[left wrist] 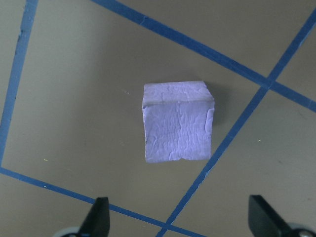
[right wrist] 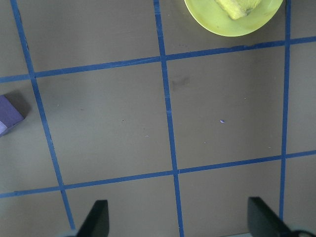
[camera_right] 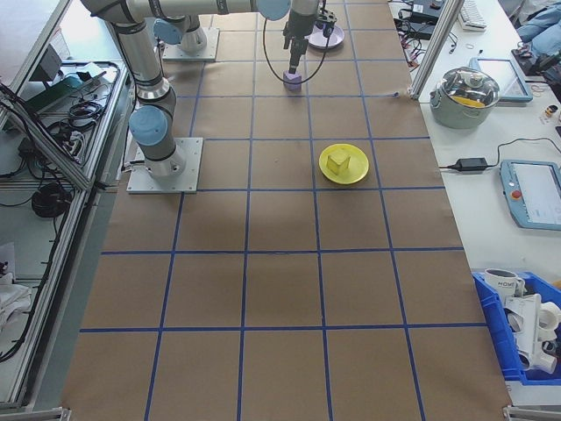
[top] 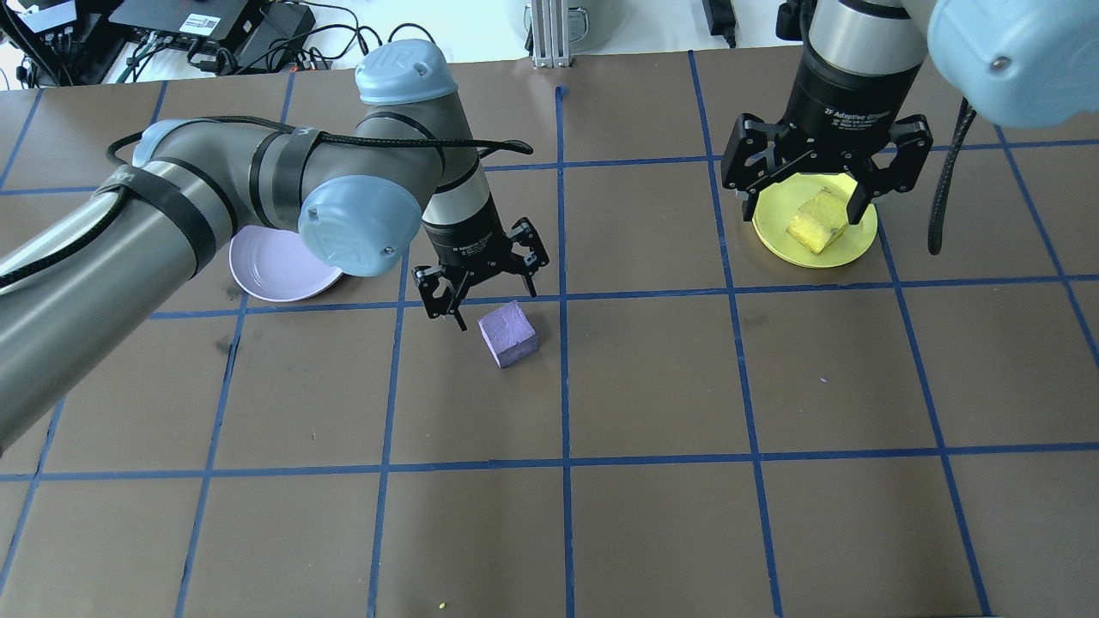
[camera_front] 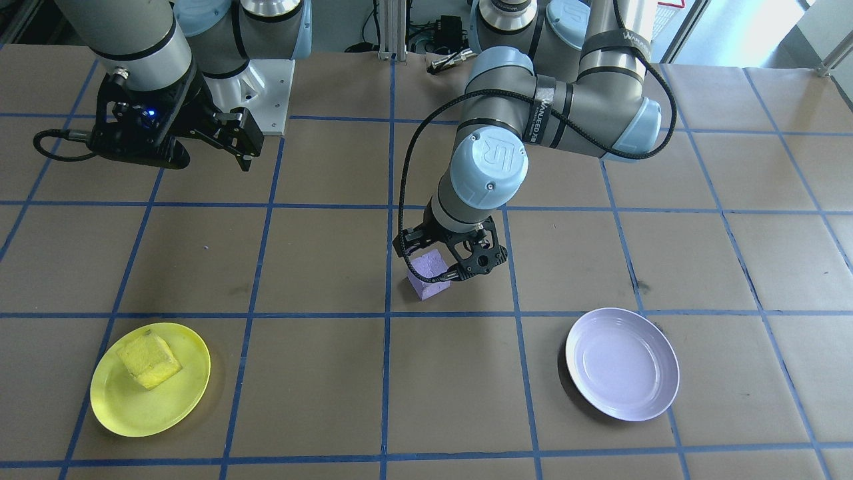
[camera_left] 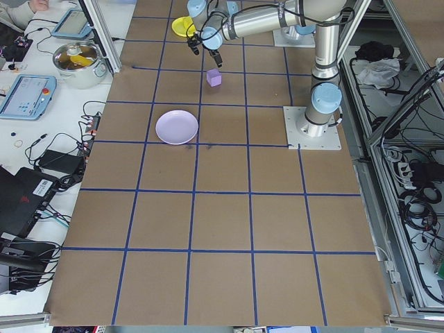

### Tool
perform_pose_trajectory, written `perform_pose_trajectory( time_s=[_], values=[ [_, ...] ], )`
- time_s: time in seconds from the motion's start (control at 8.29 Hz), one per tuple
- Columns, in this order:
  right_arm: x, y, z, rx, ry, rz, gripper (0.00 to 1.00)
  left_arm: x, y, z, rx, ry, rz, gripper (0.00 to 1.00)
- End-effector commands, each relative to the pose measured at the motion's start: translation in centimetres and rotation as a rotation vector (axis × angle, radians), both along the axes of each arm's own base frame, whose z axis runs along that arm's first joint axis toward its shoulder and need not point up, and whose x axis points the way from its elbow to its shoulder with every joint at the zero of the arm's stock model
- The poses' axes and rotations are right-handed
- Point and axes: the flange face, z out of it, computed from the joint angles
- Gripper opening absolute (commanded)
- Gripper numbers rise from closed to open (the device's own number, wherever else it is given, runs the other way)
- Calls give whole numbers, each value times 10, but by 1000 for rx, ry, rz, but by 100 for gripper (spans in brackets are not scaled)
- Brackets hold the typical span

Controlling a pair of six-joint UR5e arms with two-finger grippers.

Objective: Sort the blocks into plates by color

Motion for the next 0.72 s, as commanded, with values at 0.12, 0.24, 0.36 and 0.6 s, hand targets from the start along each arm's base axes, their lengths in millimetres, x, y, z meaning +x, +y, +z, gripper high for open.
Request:
perform_pose_trajectory(
  time_s=[0.12,0.24,0.36,0.6],
  values=[
    [0,4,-3,17,5,15,100,-3,-8,-46,79,-16,-3,100],
    [-1,5,-4,24,5,15,100,-3,-9,-54,89,-18,-10,100],
    [-1,5,-4,24,5,15,100,-4,-13,-61,79,-15,-12,100],
    [-1,5,-4,24,5,15,100,-6,-25,-81,46,-2,-28,100]
  ],
)
